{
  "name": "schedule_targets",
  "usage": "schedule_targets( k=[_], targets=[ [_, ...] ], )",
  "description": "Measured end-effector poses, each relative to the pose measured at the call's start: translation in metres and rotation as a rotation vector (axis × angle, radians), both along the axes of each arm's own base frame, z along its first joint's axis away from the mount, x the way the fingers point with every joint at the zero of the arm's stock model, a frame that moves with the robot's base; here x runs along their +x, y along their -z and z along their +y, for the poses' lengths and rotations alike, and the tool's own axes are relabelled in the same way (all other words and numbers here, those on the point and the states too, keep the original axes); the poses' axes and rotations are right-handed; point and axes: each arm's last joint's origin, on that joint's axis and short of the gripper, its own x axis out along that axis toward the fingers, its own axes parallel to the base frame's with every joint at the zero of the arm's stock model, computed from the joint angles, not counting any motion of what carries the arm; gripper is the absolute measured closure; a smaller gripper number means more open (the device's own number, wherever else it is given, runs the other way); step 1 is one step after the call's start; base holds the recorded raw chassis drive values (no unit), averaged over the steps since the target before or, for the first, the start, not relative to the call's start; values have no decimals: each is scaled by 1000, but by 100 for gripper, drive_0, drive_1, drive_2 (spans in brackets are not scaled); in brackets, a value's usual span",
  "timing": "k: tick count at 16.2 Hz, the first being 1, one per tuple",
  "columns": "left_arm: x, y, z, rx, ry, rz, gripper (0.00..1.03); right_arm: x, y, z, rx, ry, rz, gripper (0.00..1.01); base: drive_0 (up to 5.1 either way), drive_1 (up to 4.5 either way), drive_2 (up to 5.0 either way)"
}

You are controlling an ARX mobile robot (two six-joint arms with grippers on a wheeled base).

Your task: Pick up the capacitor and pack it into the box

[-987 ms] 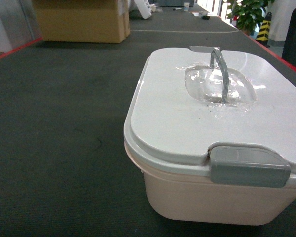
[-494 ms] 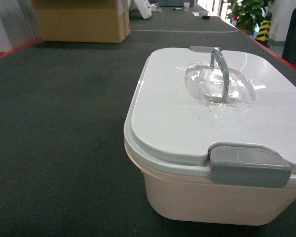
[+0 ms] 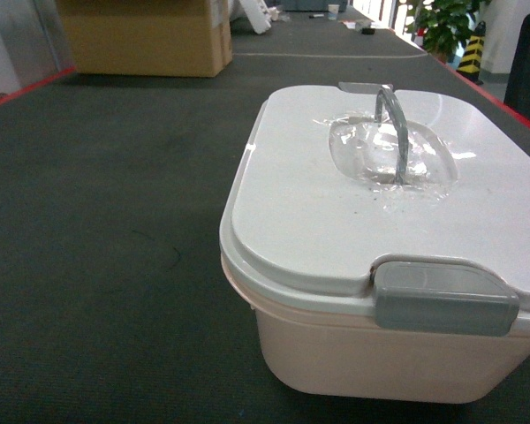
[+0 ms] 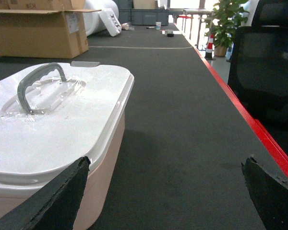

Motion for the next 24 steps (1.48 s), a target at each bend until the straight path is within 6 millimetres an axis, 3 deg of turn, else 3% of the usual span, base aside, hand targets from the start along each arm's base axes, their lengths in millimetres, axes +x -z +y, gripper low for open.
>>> schedule_targets(
  k=[2, 4, 11, 13, 24],
  targets=[
    [0, 0, 0, 0, -1, 2, 101, 0, 0, 0, 0, 0, -2, 3, 0, 0, 0],
    [0, -1, 0, -2, 0, -13, 88, 0, 0, 0, 0, 0, 1, 3, 0, 0, 0],
    [0, -1, 0, -2, 0, -7, 16, 0, 0, 0, 0, 0, 0, 3, 0, 0, 0],
    [0, -1, 0, -2, 0, -7, 3, 0, 0, 0, 0, 0, 0, 3, 0, 0, 0],
    [0, -1, 0, -2, 0, -7, 5, 0, 0, 0, 0, 0, 0, 3, 0, 0, 0]
  ],
)
